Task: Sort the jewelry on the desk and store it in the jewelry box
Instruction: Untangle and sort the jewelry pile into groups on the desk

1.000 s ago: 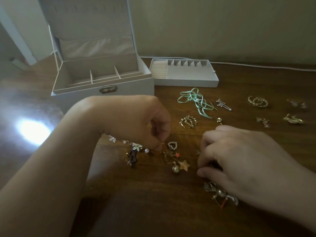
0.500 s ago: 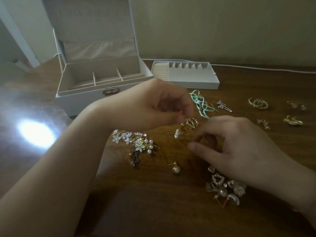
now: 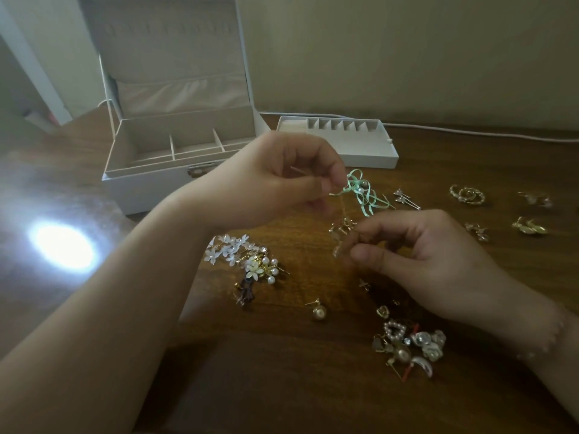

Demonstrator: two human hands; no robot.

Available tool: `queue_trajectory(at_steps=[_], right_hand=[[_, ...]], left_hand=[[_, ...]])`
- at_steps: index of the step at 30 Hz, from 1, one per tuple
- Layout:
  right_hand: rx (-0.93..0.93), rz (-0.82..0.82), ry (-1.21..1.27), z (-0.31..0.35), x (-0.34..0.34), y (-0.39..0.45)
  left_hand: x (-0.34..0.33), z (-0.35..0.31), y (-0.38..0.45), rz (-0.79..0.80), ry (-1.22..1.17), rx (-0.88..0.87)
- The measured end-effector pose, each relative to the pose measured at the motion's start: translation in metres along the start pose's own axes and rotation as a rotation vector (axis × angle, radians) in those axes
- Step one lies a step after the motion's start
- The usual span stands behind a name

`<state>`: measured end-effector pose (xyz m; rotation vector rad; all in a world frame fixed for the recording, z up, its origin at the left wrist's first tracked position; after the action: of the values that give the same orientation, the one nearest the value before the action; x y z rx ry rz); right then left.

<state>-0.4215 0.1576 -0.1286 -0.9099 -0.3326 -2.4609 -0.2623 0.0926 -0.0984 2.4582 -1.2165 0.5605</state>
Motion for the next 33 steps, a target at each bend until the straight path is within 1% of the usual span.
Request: queue_trajectory(at_steps=[3, 5, 7, 9, 12, 18, 21, 22, 24, 27, 30, 33], right_hand=[[-0.016, -0.030, -0.033, -0.003, 0.002, -0.001], [-0.035, -0.079, -0.076, -0.004, 0.005, -0.003], [-0.027, -0.141, -0.125, -0.003, 0.010, -0.005], [-0.022, -0.167, -0.162, -0.004, 0.014, -0.005], [0.019, -0.158, -0.215, -0.003, 0.013, -0.005], [0.042, -0.183, -0.229, 0.000, 0.022, -0.009], [0.029, -0.124, -0.294, -0.001, 0.023, -0.009], [0.024, -0.117, -0.277, -0.001, 0.023, -0.009], [0.010, -0.110, -0.230, -0.003, 0.024, -0.009], [-0.021, -0.054, -0.293, -0.007, 0.021, -0.009], [-0.022, -0.064, -0.265, -0.009, 0.022, -0.009], [-0.024, -0.028, -0.293, -0.008, 0.021, -0.009]], left_hand=[[0.000, 0.007, 0.001, 0.015, 0.074, 0.077], [0.000, 0.011, 0.000, 0.031, 0.146, 0.134], [-0.001, 0.014, 0.000, 0.071, 0.241, 0.180], [-0.003, 0.015, -0.001, 0.131, 0.313, 0.216], [-0.009, 0.013, -0.002, 0.225, 0.354, 0.238], [-0.012, 0.014, -0.003, 0.283, 0.373, 0.226], [-0.014, 0.016, -0.002, 0.313, 0.361, 0.228], [-0.013, 0.016, -0.002, 0.313, 0.366, 0.230], [-0.012, 0.016, -0.002, 0.301, 0.386, 0.229], [-0.009, 0.017, -0.003, 0.269, 0.412, 0.250], [-0.007, 0.016, -0.003, 0.255, 0.400, 0.237], [-0.007, 0.017, -0.003, 0.255, 0.401, 0.243]])
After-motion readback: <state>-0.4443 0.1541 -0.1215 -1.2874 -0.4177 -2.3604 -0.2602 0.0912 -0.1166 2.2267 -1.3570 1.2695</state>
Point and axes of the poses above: each hand's wrist, its own y-axis towards the middle knuckle, its own x-axis out of the back of the hand, z = x × y, the point moved 5 cm from there along y, towards the middle knuckle, and after that the axes turned 14 degrees about z, right-handed, at the moved point
